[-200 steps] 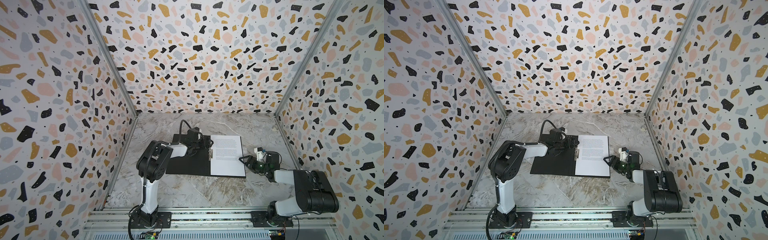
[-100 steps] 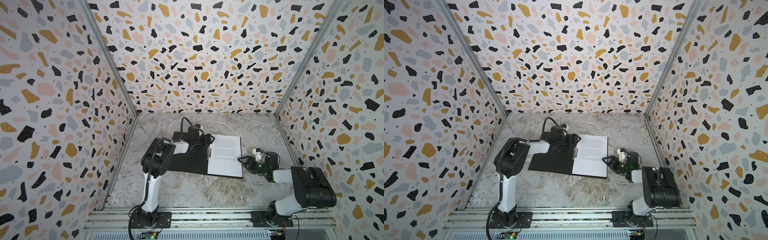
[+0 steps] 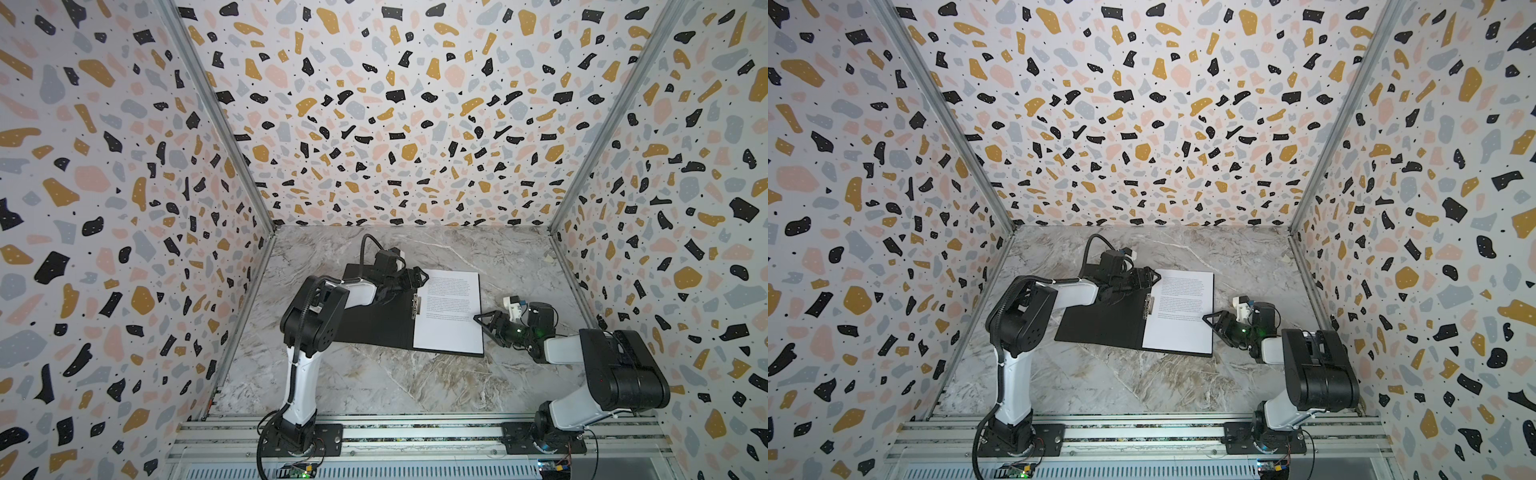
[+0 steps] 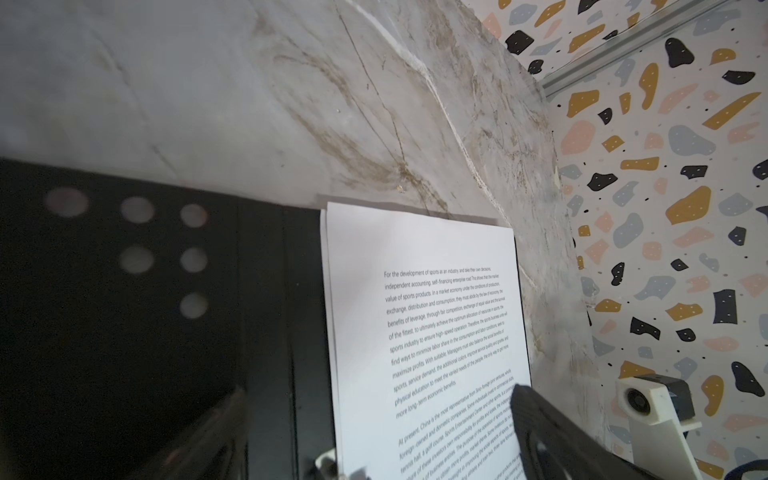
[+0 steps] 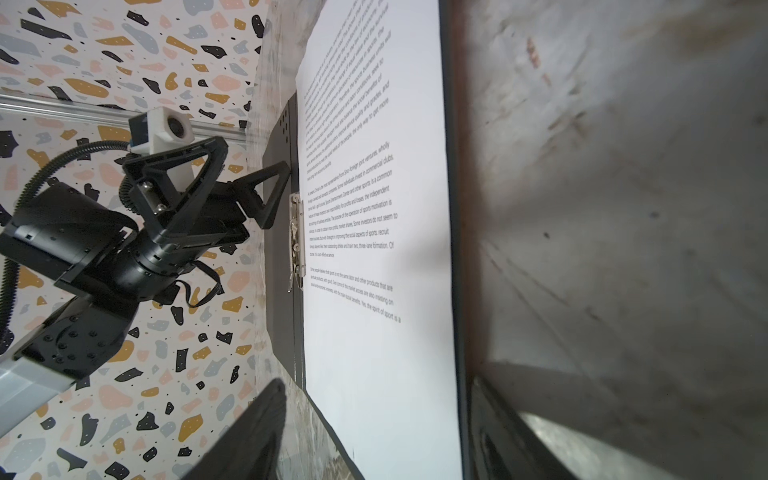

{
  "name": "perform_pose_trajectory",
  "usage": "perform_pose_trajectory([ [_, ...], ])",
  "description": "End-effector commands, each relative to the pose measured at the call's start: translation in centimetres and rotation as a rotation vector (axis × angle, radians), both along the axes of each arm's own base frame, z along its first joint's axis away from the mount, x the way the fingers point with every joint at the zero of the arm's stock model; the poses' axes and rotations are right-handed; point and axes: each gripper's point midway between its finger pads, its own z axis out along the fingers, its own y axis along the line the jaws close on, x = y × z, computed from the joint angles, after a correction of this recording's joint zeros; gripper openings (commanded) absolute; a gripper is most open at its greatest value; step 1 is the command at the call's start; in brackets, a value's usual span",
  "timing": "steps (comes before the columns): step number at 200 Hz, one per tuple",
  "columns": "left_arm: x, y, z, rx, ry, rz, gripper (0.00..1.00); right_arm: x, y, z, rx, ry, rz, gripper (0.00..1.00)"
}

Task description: Put the files into the folder

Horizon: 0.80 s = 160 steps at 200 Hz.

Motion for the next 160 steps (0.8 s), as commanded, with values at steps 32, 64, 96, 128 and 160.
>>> perform_pose_trajectory([
  [32, -2.1, 2.3, 4.7, -0.015, -0.027, 0.058, 1.00, -2.1, 0.9, -1.9, 0.037, 0.099, 0.044, 0.66],
  [64, -4.2, 3.8, 5.1, -0.021, -0.009, 0.096, 1.00, -2.2, 1.2, -2.2, 0.066, 0.104, 0.064, 0.61],
  [96, -7.7, 6.1, 4.6, -0.039, 0.024, 0.160, 1.00, -2.3, 1.4, -2.5, 0.082, 0.111, 0.074, 0.56],
  [128, -11.0, 8.9, 4.2, -0.064, 0.045, 0.260, 1.00, -2.3, 1.4, -2.9, 0.082, 0.116, 0.079, 0.52],
  [160, -13.9, 11.6, 4.7, -0.101, 0.045, 0.367, 1.00, -2.4, 1.2, -3.4, 0.053, 0.130, 0.078, 0.48],
])
